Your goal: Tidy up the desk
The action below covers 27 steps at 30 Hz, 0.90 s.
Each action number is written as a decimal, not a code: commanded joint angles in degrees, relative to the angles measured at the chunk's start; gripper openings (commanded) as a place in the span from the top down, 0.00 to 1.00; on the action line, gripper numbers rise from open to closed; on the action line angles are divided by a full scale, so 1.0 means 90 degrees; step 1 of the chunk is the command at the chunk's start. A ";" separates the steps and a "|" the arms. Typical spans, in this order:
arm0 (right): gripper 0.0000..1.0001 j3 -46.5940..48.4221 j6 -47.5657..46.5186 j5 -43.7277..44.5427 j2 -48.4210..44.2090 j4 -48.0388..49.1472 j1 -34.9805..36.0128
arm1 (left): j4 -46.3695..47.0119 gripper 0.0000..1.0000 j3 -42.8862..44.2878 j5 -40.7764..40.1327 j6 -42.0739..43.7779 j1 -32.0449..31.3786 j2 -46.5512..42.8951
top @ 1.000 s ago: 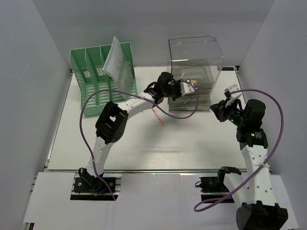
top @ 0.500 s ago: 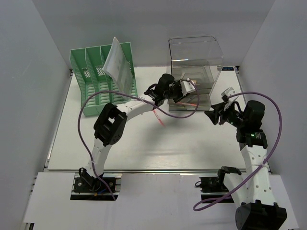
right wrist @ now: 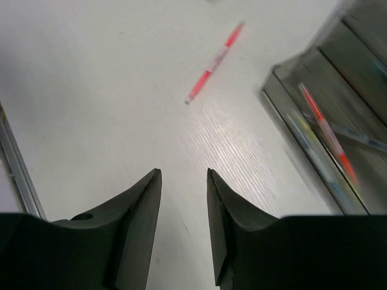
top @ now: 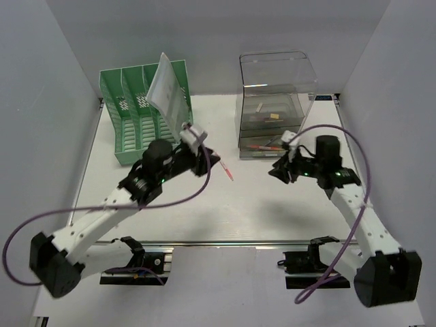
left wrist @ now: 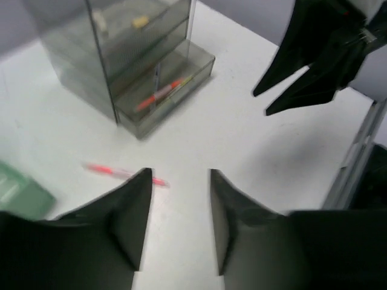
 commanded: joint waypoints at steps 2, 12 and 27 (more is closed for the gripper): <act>0.57 0.0961 -0.0123 0.1600 0.1074 -0.0330 0.1403 | -0.0466 0.31 -0.1182 -0.1267 -0.0608 -0.0015 -0.1151; 0.34 0.3422 0.0590 0.3781 0.4168 -0.0760 0.3279 | -0.0769 0.19 -0.1301 -0.2520 -0.0198 -0.0015 -0.1757; 0.36 0.5561 0.1595 0.4797 0.6770 -0.1072 0.3660 | -0.0749 0.17 -0.1359 -0.2598 -0.0081 -0.0015 -0.2080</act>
